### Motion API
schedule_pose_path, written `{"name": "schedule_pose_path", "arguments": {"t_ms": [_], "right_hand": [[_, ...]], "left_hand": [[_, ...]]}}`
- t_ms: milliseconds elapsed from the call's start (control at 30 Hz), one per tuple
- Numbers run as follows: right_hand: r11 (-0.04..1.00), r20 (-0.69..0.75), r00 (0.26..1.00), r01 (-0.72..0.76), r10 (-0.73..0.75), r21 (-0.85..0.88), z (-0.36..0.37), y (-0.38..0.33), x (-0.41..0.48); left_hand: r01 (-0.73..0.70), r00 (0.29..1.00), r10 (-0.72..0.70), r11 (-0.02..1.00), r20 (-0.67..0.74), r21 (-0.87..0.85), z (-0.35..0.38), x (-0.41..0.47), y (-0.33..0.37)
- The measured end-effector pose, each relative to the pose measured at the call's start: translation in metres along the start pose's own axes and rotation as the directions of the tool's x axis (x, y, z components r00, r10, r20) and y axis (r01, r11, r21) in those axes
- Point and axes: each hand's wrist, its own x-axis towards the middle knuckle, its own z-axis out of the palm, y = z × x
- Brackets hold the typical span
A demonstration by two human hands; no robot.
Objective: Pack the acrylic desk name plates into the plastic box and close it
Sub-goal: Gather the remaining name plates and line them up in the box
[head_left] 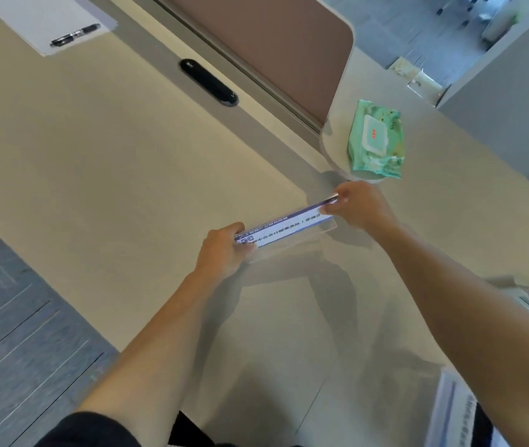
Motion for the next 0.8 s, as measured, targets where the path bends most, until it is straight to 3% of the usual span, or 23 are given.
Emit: {"name": "schedule_pose_path", "arguments": {"t_ms": [133, 233, 400, 500, 633, 700, 800], "right_hand": [[0.953, -0.138, 0.986, 0.127, -0.092, 0.276, -0.017, -0.005, -0.042], [0.904, -0.19, 0.98, 0.136, -0.063, 0.406, -0.007, 0.005, -0.069], [0.679, -0.159, 0.985, 0.068, 0.073, 0.731, -0.005, 0.028, -0.132], [0.572, -0.189, 0.981, 0.136, 0.034, 0.809, -0.021, 0.052, -0.166], [0.514, -0.221, 0.973, 0.226, -0.073, 0.827, -0.052, 0.084, -0.21], [0.523, -0.237, 0.965, 0.262, -0.116, 0.811, -0.068, 0.101, -0.228], [0.53, -0.218, 0.964, 0.265, -0.15, 0.806, -0.086, 0.123, -0.258]], "left_hand": [[-0.042, 0.999, 0.042, 0.991, -0.002, -0.13, 0.01, -0.048, 0.005], [-0.104, 0.993, 0.098, 0.988, -0.058, -0.115, 0.019, -0.087, 0.02], [-0.135, 0.987, 0.127, 0.987, -0.098, -0.083, 0.05, -0.162, 0.054], [-0.17, 0.983, 0.168, 0.985, -0.075, -0.026, 0.07, -0.208, 0.078], [-0.381, 0.925, 0.371, 0.909, 0.086, 0.168, 0.088, -0.252, 0.1], [-0.484, 0.869, 0.463, 0.869, 0.173, 0.107, 0.094, -0.268, 0.107], [-0.613, 0.776, 0.598, 0.79, 0.197, 0.016, 0.105, -0.28, 0.12]]}}
